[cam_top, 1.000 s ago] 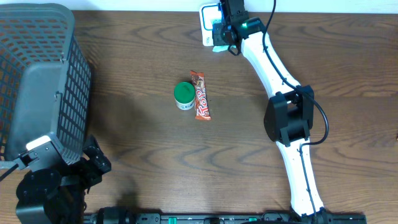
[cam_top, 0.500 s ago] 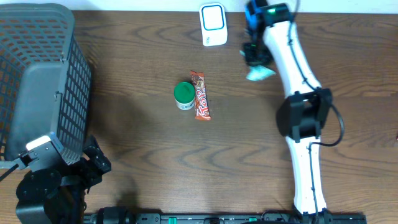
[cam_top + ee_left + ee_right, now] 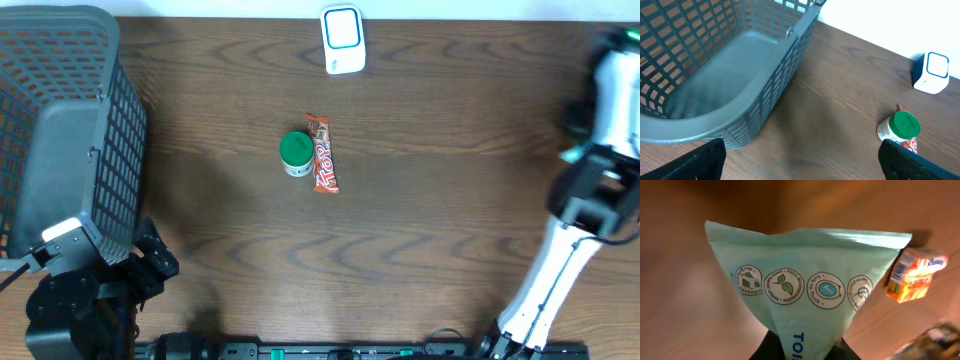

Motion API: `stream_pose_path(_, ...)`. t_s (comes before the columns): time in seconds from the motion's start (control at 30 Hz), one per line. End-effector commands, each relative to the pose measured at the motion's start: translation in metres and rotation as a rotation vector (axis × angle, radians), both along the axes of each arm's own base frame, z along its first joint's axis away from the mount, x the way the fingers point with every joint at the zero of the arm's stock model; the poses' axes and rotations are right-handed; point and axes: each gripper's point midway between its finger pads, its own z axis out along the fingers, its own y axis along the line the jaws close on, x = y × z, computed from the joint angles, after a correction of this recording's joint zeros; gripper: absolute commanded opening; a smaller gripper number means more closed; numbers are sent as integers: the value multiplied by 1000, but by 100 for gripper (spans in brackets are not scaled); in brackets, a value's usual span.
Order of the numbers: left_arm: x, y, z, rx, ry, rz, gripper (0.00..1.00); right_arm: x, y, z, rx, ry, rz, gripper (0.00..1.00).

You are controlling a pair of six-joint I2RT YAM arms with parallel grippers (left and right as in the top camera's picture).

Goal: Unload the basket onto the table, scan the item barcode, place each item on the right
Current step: 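Carry the wipes pack right and release it on the table's right edge, then reach the right gripper toward the Knorr jar and Top bar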

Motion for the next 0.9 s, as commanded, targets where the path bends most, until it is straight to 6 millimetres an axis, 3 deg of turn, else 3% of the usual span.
stream_pose_path(0.0, -1, 2, 1, 5, -5, 12, 98, -20, -14, -19, 142, -40, -101, 9)
stream_pose_path(0.03, -1, 2, 1, 5, -5, 12, 98, -25, -19, -24, 176, -53, -131, 18)
stream_pose_path(0.07, -1, 2, 1, 5, -5, 12, 98, -29, -22, -27, 211, -68, -144, 99)
stream_pose_path(0.17, -1, 2, 1, 5, -5, 12, 98, -30, -27, -27, 248, -105, -157, 99)
stream_pose_path(0.23, -1, 2, 1, 5, -5, 12, 98, -20, -23, -14, 274, -166, -152, 99)
stream_pose_path(0.37, -1, 2, 1, 5, -5, 12, 98, 24, 3, 48, 325, -394, -85, 99)
stream_pose_path(0.43, -1, 2, 1, 5, -5, 12, 98, 45, 35, 94, 386, -529, -42, 99)
stream_pose_path(0.53, -1, 2, 1, 5, -5, 12, 98, 65, 109, 152, 539, -664, 90, 99)
stream_pose_path(0.6, -1, 2, 1, 5, -5, 12, 98, 67, 159, 174, 610, -675, 193, 99)
stream_pose_path(0.67, -1, 2, 1, 5, -5, 12, 98, 67, 212, 184, 675, -654, 293, 99)
stream_pose_path(0.73, -1, 2, 1, 6, -5, 12, 98, 67, 282, 189, 786, -623, 411, 99)
stream_pose_path(0.77, -1, 2, 1, 6, -5, 12, 98, 67, 304, 187, 819, -607, 448, 99)
stream_pose_path(0.83, -1, 2, 1, 5, -5, 12, 98, 60, 379, 177, 918, -536, 575, 99)
stream_pose_path(0.87, -1, 2, 1, 5, -5, 12, 98, 55, 406, 169, 932, -495, 602, 99)
